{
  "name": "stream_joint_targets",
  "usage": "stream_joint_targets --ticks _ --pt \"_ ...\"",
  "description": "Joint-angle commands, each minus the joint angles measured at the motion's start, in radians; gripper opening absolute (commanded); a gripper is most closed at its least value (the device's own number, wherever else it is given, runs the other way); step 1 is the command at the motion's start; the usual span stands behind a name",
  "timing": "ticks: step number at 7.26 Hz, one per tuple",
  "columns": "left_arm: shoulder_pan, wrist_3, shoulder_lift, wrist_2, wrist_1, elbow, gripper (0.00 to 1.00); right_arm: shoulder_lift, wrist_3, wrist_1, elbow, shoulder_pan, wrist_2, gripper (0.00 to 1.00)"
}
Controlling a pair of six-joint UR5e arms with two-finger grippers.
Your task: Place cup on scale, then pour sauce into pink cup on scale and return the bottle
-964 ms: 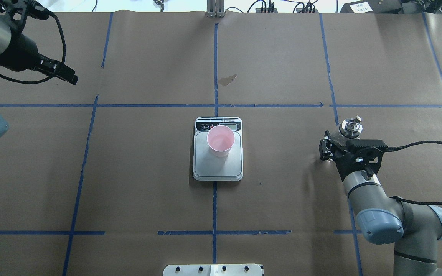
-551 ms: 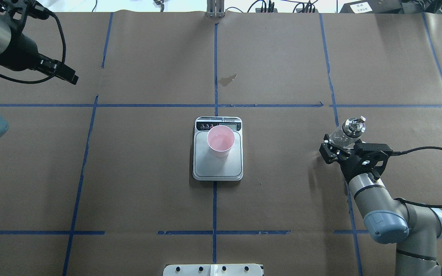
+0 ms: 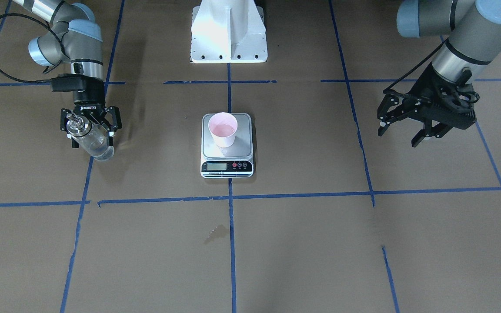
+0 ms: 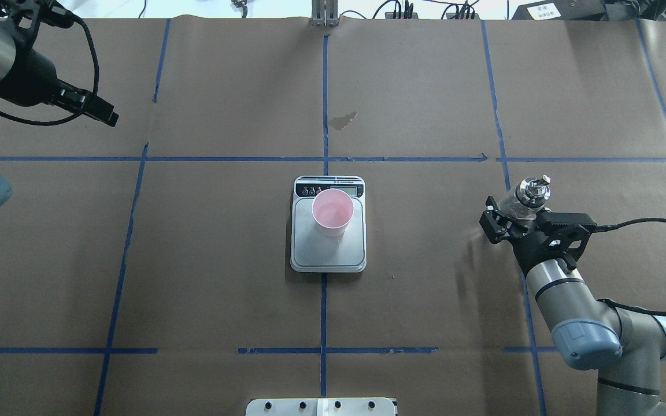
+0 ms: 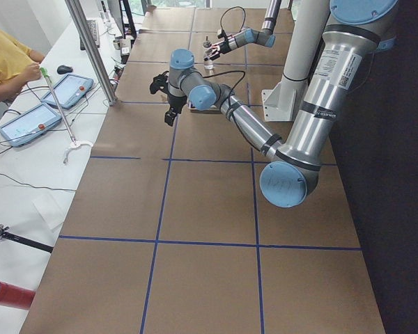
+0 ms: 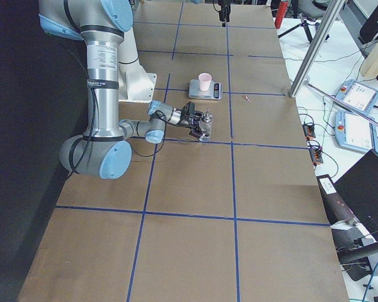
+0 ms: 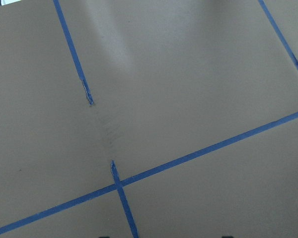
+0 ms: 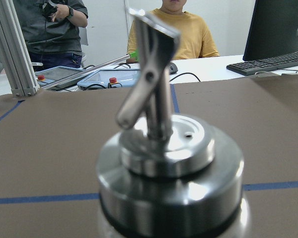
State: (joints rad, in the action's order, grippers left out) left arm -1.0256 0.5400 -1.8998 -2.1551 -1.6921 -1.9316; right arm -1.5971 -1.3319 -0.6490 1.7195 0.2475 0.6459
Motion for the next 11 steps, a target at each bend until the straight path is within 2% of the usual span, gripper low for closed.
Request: stream_joint_targets --ticks 1,4,6,9,10,11 --pt "-0.004 0.000 0.001 0.000 0.002 -0.007 0.80 -0.033 0.000 -0.004 0.018 -0.058 -0.060 1.00" --pt "-0.024 0.000 0.005 0.000 0.002 -0.015 0.80 -0.095 0.000 -0.006 0.081 -0.129 -0.080 1.00" --pt "-0.024 -0.002 0.007 0.000 0.003 -0.014 0.80 -0.237 -0.001 -0.004 0.196 -0.195 -0.063 1.00" --pt "-0.024 -0.018 0.016 0.000 0.000 0.003 0.80 -0.404 -0.001 0.009 0.255 -0.192 0.079 1.00" --pt "-0.024 -0.041 0.015 -0.002 -0.001 0.023 0.80 -0.426 0.005 0.044 0.262 -0.176 0.127 1.00" --pt "-0.027 -0.107 0.016 -0.002 0.002 0.040 0.80 -0.438 0.060 0.058 0.258 -0.084 0.247 1.00"
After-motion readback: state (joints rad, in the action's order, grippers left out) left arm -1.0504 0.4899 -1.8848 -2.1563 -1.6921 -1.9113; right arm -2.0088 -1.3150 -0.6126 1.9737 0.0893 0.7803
